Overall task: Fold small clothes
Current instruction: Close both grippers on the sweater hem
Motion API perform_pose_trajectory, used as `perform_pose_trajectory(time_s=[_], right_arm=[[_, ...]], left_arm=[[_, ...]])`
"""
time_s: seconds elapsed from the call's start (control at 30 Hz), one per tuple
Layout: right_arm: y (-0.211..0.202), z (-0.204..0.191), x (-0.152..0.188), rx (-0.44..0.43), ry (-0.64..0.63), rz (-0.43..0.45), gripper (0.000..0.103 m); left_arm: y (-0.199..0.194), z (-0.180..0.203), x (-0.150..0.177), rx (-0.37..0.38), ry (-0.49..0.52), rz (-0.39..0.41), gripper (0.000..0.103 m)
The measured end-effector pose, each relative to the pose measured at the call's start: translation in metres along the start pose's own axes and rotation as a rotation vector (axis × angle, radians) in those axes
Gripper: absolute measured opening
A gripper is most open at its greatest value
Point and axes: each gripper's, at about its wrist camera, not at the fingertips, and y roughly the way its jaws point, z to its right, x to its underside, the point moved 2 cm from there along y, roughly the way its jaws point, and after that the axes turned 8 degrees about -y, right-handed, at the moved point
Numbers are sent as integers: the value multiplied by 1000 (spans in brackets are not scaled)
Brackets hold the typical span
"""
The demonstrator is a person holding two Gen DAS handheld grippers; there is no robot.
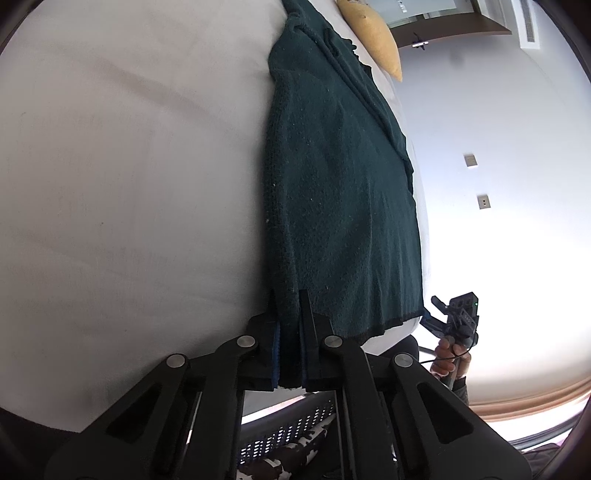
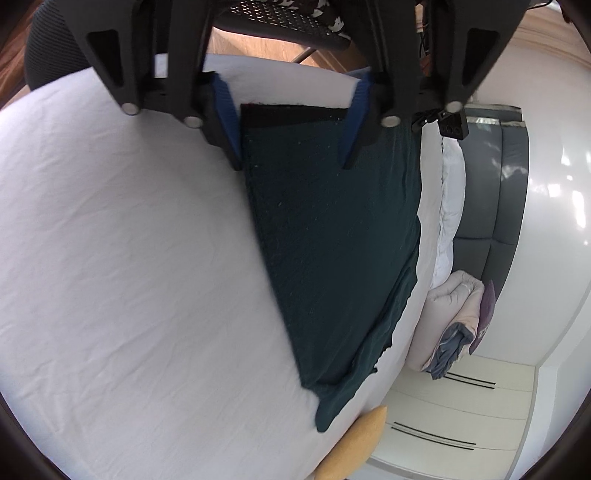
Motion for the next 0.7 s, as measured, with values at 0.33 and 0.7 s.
perform_pose_trajectory(time_s=[0.33, 0.7], right_arm=[[0, -9, 11, 10, -36, 9, 10], [-19, -43, -9, -66, -86, 99, 8]], left_arm=[[-8, -1, 4, 17, -3, 28, 5], [-35, 21, -2, 117, 17, 102, 5]])
